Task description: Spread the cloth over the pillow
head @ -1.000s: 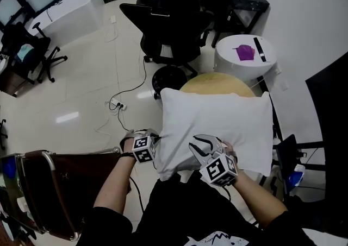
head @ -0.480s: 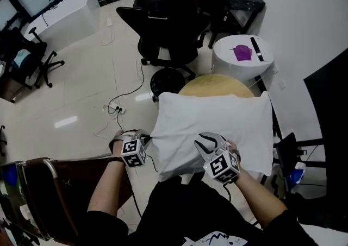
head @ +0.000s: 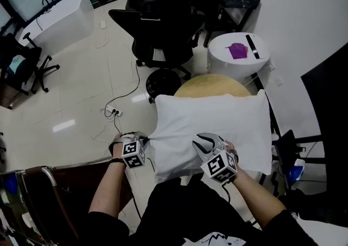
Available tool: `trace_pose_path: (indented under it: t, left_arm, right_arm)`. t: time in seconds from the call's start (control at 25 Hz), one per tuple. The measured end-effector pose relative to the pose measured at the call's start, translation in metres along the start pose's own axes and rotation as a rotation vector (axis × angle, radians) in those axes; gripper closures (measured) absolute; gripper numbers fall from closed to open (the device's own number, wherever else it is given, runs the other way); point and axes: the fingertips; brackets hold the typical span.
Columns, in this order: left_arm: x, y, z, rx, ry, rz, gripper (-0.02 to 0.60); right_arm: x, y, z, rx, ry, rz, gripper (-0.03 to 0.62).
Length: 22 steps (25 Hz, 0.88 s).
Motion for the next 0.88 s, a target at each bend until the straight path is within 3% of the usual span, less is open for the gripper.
trace_pose_path:
  t: [0.24, 0.52, 0.68, 0.88]
  left_arm:
    - [-0.023, 0.007, -0.009, 0.002, -0.058, 0.004, 0.581]
    - [-0.017, 0.001, -0.003, 0.028, -0.125, 0.011, 0.563]
    - [-0.010, -0.014, 0.020, 0.025, -0.096, 0.048, 0.555]
    - [-0.009, -0.003, 0.059, 0.044, -0.064, 0.013, 0.530]
  right_arm:
    - [-0.001, -0.003, -0.002, -0.015, 0.002, 0.006, 0.480]
    - [-0.001, 0.002, -0.009, -0.025, -0.010, -0.004, 0.480]
    - [-0.003, 0.004, -0.013, -0.029, -0.017, -0.007, 0.480]
    - [-0.008, 0.008, -0.018, -0.031, -0.017, -0.008, 0.480]
Point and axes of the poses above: the fingertips, and each gripper's own axes: x backward along the fingers, z to its left, y out of its top
